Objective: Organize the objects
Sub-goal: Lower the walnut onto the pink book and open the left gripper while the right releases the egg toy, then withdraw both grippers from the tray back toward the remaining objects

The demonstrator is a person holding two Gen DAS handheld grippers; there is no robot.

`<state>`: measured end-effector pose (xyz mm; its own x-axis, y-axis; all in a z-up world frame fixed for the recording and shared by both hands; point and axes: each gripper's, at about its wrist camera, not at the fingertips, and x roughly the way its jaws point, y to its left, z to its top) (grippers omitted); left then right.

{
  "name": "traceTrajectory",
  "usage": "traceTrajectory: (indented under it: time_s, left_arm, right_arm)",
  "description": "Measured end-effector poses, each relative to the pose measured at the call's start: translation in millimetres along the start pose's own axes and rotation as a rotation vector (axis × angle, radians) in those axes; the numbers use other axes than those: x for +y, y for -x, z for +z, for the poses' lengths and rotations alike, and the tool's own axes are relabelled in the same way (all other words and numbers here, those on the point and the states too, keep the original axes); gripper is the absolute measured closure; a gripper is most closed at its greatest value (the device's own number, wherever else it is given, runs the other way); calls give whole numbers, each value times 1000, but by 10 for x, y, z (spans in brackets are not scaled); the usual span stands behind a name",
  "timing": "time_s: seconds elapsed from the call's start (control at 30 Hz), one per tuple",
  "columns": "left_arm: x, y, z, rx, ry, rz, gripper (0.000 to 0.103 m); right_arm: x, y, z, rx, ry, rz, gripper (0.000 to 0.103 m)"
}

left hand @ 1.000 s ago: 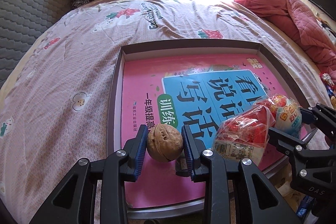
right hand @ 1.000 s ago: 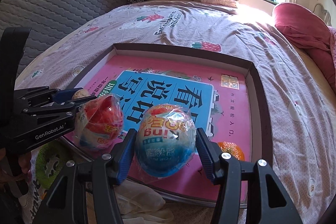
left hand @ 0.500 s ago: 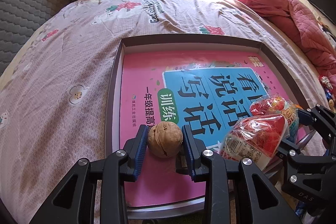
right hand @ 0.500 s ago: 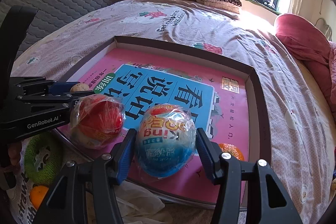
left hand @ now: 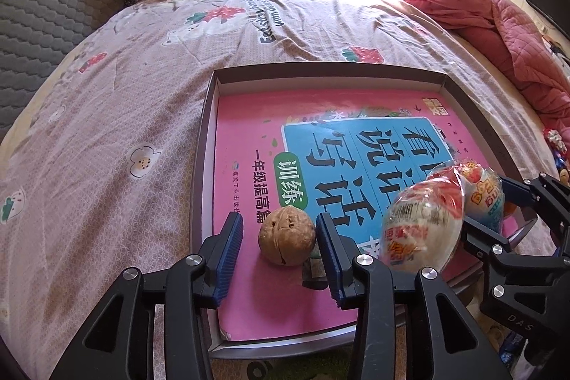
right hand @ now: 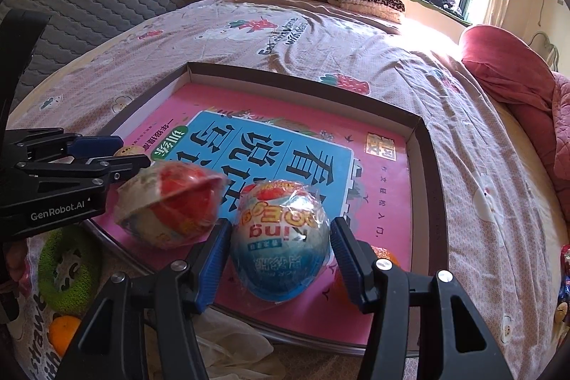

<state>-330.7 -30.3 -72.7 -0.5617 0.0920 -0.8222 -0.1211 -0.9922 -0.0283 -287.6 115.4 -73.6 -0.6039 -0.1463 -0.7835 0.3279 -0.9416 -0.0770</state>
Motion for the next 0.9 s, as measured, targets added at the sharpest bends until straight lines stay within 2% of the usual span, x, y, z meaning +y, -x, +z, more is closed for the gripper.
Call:
traceTrajectory:
  time_s: [0.1, 0.17, 0.47, 0.57, 0.9]
  left_arm:
    - [-21, 68, 5, -10, -7, 4, 57]
    - [-20, 119, 8, -19, -1, -3, 47]
    - [7, 355, 24, -55, 26, -10, 43]
    - [3, 430, 9, -65, 33, -17, 37]
    - [-48, 648, -16, -88, 42, -43, 30]
  right_arm:
    - [-11, 24, 10, -3, -4, -1, 46]
    - [-26, 37, 18, -4, -8, -5, 46]
    - [-69, 115, 50, -18, -28, -3, 46]
    - [-78, 153, 62, -27, -36, -4, 46]
    - [-109, 308, 104, -60, -63, 13, 46]
